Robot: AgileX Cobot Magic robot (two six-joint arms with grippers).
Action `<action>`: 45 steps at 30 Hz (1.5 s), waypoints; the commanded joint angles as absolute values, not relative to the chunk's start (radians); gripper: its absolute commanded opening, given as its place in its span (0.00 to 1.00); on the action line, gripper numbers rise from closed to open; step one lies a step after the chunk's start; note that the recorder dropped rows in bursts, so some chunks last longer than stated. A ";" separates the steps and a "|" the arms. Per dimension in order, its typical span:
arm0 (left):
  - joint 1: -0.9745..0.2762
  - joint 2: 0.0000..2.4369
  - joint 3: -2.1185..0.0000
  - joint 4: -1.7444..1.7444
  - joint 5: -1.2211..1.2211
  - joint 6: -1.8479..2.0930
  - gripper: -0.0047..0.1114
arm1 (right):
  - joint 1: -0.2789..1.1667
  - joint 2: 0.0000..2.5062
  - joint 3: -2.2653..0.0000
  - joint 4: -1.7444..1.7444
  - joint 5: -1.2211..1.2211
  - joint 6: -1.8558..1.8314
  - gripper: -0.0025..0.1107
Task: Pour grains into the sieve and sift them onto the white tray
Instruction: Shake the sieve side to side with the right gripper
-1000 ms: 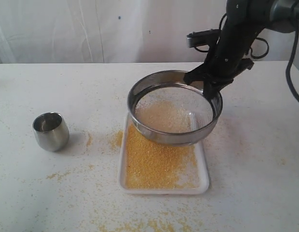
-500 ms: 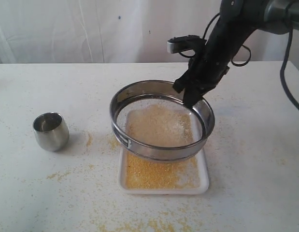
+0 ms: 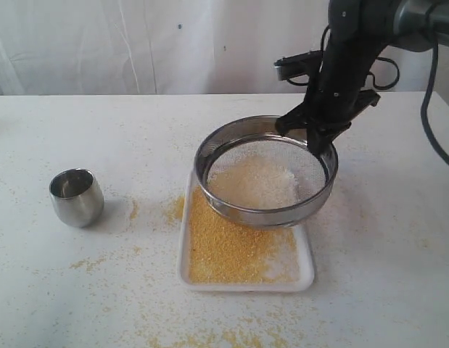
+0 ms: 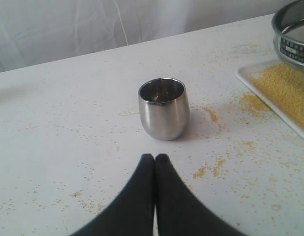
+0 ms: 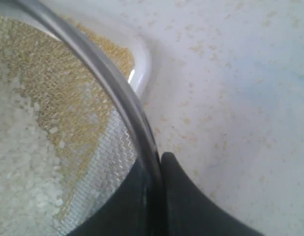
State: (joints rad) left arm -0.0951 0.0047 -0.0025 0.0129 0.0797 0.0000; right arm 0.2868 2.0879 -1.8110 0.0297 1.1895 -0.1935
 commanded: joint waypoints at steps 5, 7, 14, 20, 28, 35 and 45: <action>-0.092 0.000 0.000 0.008 0.079 0.000 0.04 | 0.304 2.063 -1.805 0.060 1.061 -0.124 0.02; -0.092 0.000 0.000 0.008 0.079 0.000 0.04 | 0.297 2.063 -1.805 -0.071 1.042 0.123 0.02; -0.092 0.000 0.000 0.008 0.079 0.000 0.04 | 0.309 2.061 -1.805 0.141 1.061 -0.400 0.02; -0.092 0.000 0.000 0.008 0.079 0.000 0.04 | 0.285 2.061 -1.805 0.016 1.038 0.034 0.02; -0.092 0.000 0.000 0.008 0.079 0.000 0.04 | 0.283 2.061 -1.805 -0.071 1.034 0.032 0.02; -0.092 0.000 0.000 0.008 0.079 0.000 0.04 | 0.288 2.063 -1.805 0.229 1.151 -0.479 0.02; -0.092 0.000 0.000 0.008 0.079 0.000 0.04 | 0.279 2.061 -1.805 0.287 1.149 -0.465 0.02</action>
State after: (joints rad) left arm -0.0951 0.0047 -0.0025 0.0147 0.0797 0.0000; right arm 0.2615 2.0804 -1.8024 0.2163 1.1463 -0.3667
